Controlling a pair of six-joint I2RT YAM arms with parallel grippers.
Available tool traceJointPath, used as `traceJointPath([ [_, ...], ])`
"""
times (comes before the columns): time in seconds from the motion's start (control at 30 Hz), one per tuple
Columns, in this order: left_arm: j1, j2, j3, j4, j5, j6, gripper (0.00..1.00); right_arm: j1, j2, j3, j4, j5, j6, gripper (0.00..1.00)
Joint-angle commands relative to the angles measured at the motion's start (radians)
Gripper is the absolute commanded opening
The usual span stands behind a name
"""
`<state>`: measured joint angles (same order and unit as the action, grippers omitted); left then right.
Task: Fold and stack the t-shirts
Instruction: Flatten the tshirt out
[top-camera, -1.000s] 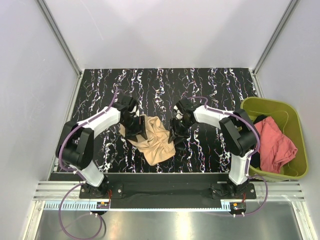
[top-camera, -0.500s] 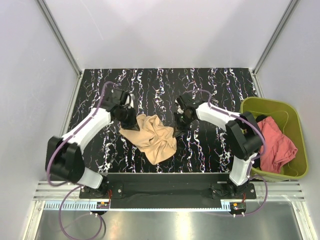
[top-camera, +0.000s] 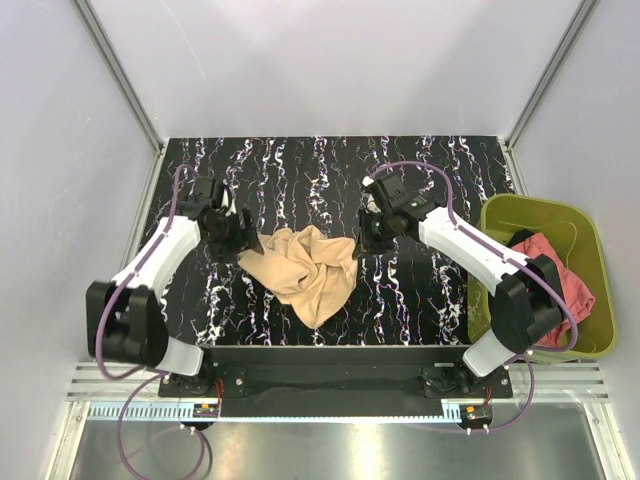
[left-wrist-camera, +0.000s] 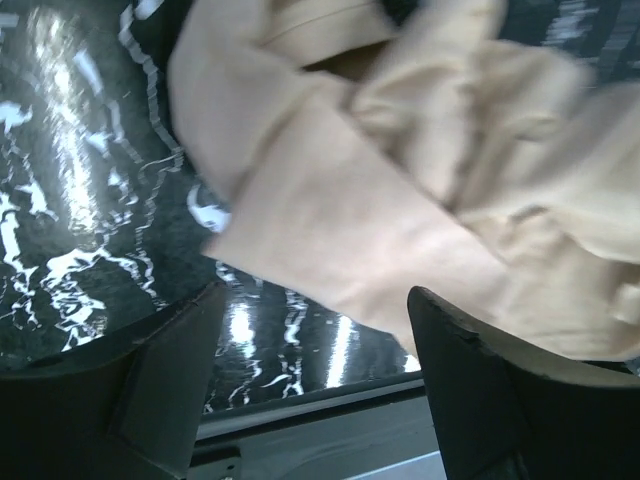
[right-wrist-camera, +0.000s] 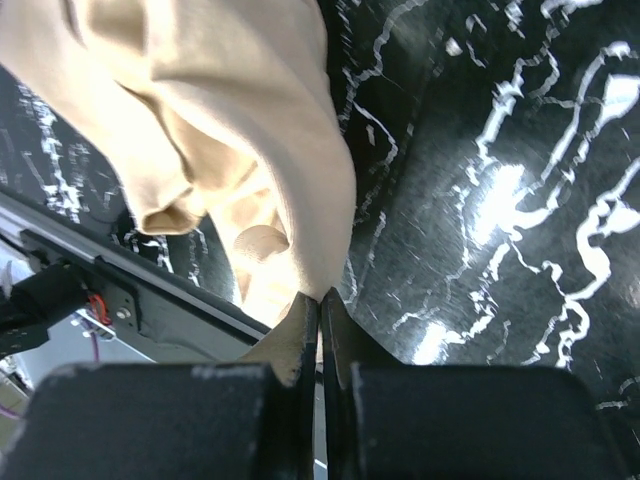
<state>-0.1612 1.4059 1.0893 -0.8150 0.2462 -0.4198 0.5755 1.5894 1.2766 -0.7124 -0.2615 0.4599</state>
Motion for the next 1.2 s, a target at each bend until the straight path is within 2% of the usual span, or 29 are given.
traceJointPath([
  [0.0,0.032,0.07,-0.009,0.002,-0.016,0.044,0.77,0.006,-0.046,-0.017,-0.019,0.036,0.0,0.0],
  [0.23,0.043,0.108,-0.038,0.031,0.005,0.015,0.76,0.006,-0.037,-0.022,-0.021,0.033,-0.006,0.0],
  [0.3,0.045,0.131,-0.055,0.074,0.021,0.007,0.73,0.006,-0.032,-0.017,-0.019,0.027,-0.007,0.0],
  [0.37,0.049,0.171,-0.028,0.079,0.021,0.021,0.52,0.006,-0.023,-0.01,-0.019,0.022,-0.01,0.0],
  [0.5,0.051,0.212,0.023,0.079,0.033,0.035,0.27,0.004,-0.023,0.004,-0.022,0.028,-0.02,0.0],
  [0.53,0.052,0.212,0.03,0.077,0.037,0.036,0.2,0.004,-0.02,0.015,-0.028,0.03,-0.021,0.0],
  [0.57,0.054,0.205,0.05,0.071,0.038,0.03,0.05,0.004,-0.019,0.021,-0.036,0.036,-0.027,0.0],
  [0.6,0.054,0.191,0.064,0.062,0.036,0.026,0.0,0.004,-0.014,0.032,-0.044,0.044,-0.033,0.0],
  [0.73,0.052,0.047,0.136,0.021,-0.01,-0.017,0.0,0.004,-0.023,0.119,-0.128,0.111,-0.063,0.0],
  [0.87,0.054,-0.17,0.282,-0.019,-0.022,-0.056,0.0,0.003,-0.048,0.22,-0.22,0.227,-0.102,0.0],
  [1.17,0.054,-0.456,0.593,-0.05,-0.117,-0.086,0.0,0.003,-0.252,0.451,-0.323,0.344,-0.145,0.0],
])
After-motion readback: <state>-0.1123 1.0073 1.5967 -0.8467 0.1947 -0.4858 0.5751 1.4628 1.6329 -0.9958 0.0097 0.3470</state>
